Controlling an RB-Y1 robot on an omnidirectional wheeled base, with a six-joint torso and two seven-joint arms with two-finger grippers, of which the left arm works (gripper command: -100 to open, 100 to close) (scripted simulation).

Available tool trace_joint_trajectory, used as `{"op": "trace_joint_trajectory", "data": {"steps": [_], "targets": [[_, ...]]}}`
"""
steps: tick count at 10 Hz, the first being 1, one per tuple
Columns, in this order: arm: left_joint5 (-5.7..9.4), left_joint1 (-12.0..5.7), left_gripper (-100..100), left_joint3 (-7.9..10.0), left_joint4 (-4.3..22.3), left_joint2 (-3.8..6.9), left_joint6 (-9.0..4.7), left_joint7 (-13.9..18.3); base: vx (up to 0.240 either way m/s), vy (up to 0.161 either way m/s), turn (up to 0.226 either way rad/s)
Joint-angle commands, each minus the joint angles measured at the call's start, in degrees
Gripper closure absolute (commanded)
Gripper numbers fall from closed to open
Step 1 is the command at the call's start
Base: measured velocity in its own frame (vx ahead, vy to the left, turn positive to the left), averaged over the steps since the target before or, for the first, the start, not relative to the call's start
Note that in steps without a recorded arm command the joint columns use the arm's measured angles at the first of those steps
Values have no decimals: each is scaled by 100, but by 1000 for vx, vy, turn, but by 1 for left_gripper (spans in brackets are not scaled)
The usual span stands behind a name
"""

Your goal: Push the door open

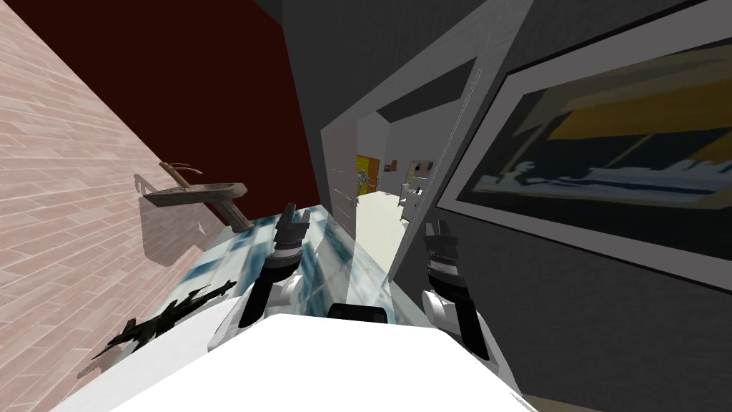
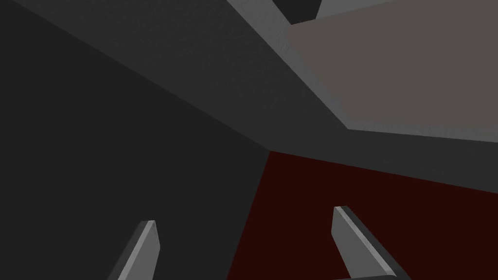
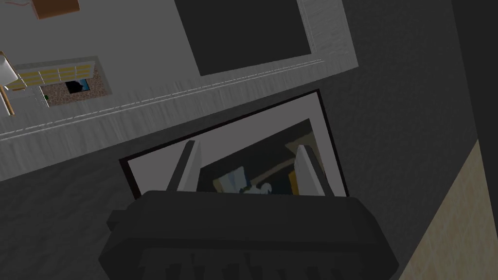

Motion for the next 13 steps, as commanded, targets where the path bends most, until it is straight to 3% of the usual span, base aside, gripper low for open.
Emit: {"op": "trace_joint_trajectory", "data": {"steps": [1, 4, 13], "targets": [[-23, -111, -100, -76, 168, 12, 36, 34, 126, 96, -24], [-47, -416, -100, -231, 683, 73, 77, 166, 142, 96, -36], [-100, -1071, -100, -565, 1793, 168, 165, 452, 99, 86, -27]]}}
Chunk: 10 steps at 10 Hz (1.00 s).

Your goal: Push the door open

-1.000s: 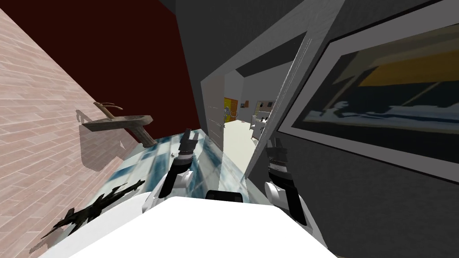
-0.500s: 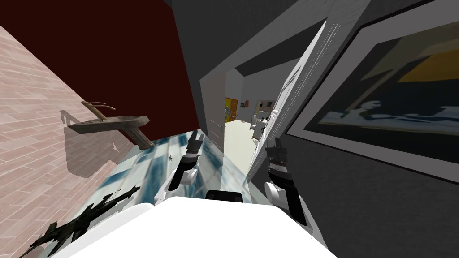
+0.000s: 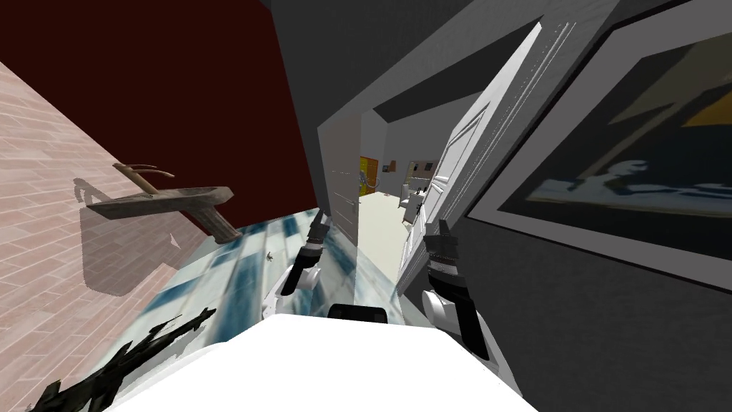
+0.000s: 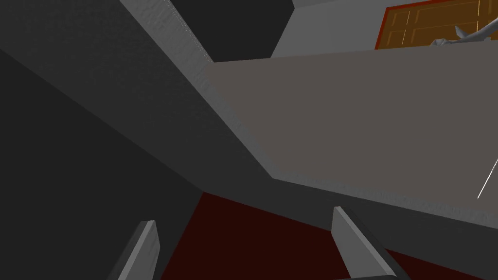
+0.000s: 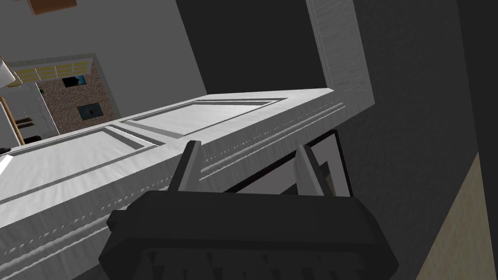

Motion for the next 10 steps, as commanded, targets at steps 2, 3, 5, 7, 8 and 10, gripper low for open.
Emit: {"op": "trace_joint_trajectory", "data": {"steps": [2, 3, 5, 7, 8, 10], "targets": [[-16, -195, -100, -108, 318, 29, 47, 99, 90, 97, -31], [-23, -274, -100, -148, 453, 38, 58, 134, 103, 83, -25], [-36, -442, -100, -234, 737, 51, 81, 207, 98, 100, -34], [-50, -611, -100, -319, 1023, 64, 103, 280, 79, 91, -28], [-56, -695, -100, -362, 1165, 71, 115, 317, 76, 78, -36], [-70, -867, -100, -450, 1456, 80, 138, 392, 114, 92, -29]]}}
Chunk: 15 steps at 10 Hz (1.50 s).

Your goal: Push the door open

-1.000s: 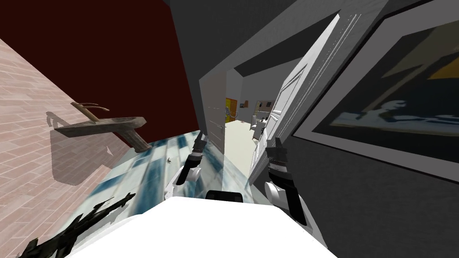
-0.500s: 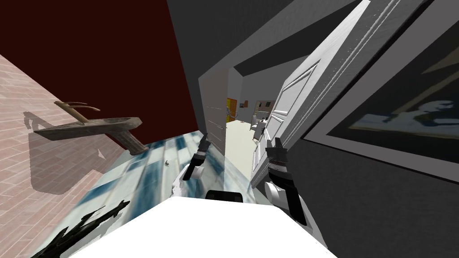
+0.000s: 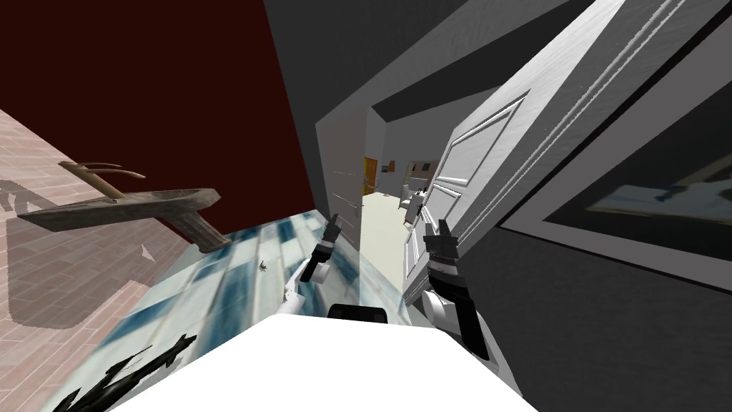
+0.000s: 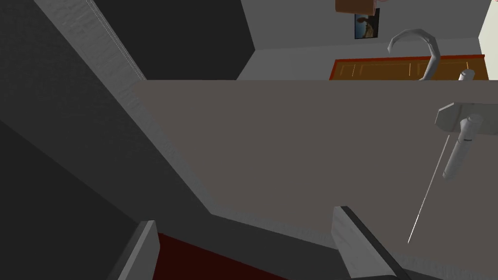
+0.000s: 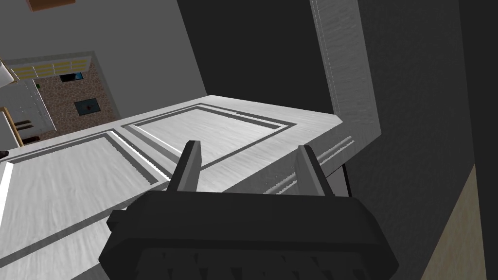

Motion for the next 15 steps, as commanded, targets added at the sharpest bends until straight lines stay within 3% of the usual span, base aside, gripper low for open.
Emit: {"op": "trace_joint_trajectory", "data": {"steps": [1, 15], "targets": [[-20, -146, -100, -83, 276, -17, -1, 47, 98, 101, -30], [-117, -1347, -100, -694, 2310, 4, 160, 570, 87, 102, -33]]}}
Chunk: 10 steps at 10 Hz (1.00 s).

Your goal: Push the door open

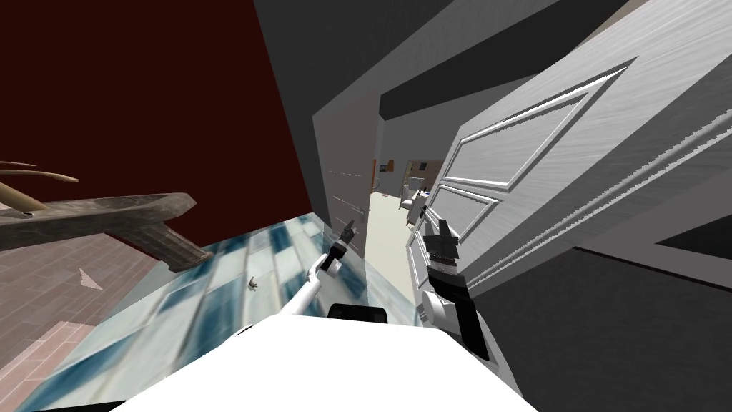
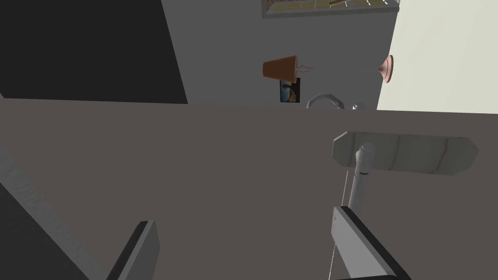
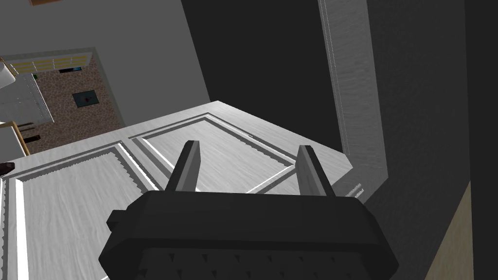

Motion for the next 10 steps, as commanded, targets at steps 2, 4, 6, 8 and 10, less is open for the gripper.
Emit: {"op": "trace_joint_trajectory", "data": {"steps": [2, 4, 6, 8, 10], "targets": [[-17, -194, -100, -114, 334, 7, 41, 105, 89, 103, -27], [-36, -431, -100, -235, 737, 0, 73, 209, 136, 163, -46], [-42, -510, -100, -275, 870, -2, 83, 243, 58, 71, -10], [-54, -653, -100, -348, 1113, -10, 103, 305, 63, 68, -30], [-65, -797, -100, -421, 1356, -18, 122, 368, 81, 96, -24]]}}
